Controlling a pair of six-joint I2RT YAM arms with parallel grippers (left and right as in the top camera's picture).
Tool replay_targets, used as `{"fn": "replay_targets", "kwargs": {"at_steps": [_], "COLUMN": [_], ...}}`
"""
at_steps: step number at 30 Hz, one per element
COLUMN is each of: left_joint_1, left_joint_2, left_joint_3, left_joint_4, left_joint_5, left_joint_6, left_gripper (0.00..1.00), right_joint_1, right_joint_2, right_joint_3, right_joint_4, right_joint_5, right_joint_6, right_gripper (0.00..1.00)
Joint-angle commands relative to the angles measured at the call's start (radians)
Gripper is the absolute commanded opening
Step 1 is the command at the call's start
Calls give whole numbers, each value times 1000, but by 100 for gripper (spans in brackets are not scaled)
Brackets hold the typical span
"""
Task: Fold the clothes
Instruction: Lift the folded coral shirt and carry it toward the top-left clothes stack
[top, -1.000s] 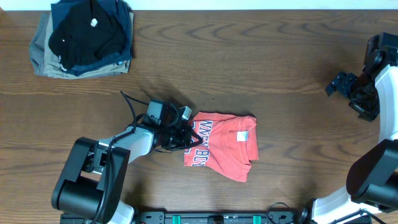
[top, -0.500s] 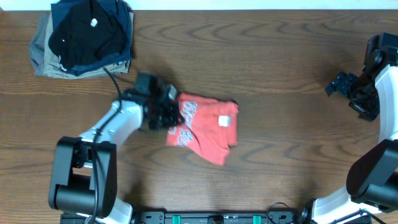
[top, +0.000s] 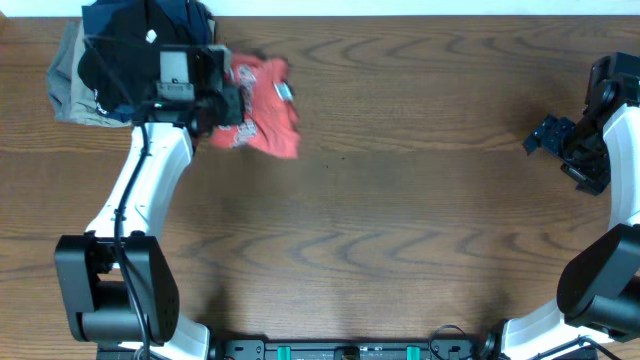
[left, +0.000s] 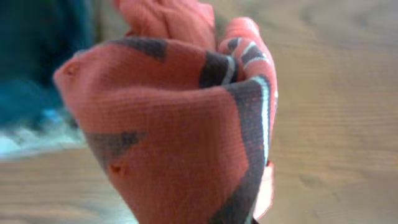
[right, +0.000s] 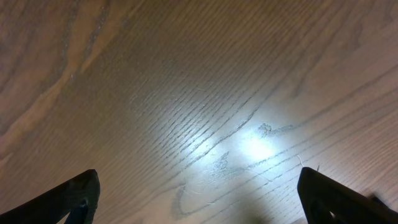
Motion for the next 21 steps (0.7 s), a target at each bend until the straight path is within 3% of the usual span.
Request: {"fn": "replay_targets", "kwargs": {"at_steps": [1, 13, 21], "left_joint_1": [29, 107, 123], "left_joint_2": [16, 102, 102], "left_joint_3": [30, 36, 123], "left_joint_4": [73, 381, 446], "left_joint_5": [-58, -64, -68], "left_joint_6": [62, 80, 80], "left_gripper": [6, 6, 6], "right_joint_1": [-5, -5, -5], "right_joint_2": [-8, -8, -8], "right_joint_3": [4, 4, 4], "right_joint_4": [-1, -1, -1], "right_joint_5": [3, 3, 3], "right_joint_6": [-8, -8, -8], "right_gripper": [99, 99, 99]}}
